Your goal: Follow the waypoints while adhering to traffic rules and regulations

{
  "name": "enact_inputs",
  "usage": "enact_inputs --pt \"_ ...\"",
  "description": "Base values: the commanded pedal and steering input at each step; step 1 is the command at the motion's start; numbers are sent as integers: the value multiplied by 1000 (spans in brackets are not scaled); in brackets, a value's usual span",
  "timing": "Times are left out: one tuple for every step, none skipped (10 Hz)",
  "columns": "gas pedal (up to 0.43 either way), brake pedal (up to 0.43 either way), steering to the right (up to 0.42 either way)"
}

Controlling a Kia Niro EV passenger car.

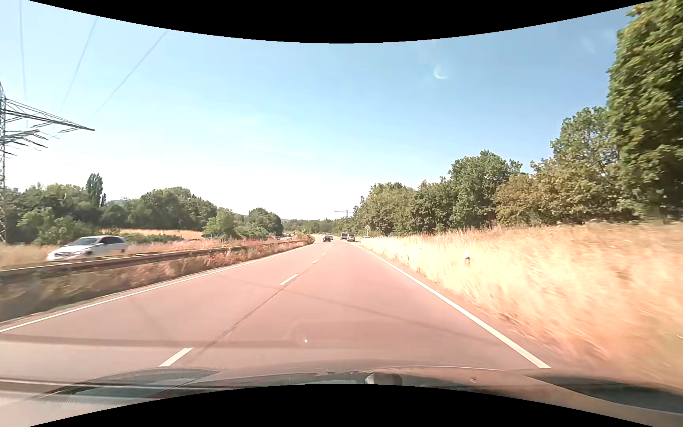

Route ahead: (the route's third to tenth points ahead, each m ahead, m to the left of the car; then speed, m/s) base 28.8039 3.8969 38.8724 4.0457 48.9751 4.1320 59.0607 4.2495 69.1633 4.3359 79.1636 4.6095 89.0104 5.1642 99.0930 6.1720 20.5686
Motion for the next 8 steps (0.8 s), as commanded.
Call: enact_inputs --pt "87 0 -4" --pt "87 0 -4" --pt "87 0 -4" --pt "87 0 -4" --pt "87 0 -4" --pt "87 0 -4" --pt "87 0 -4" --pt "87 0 -4"
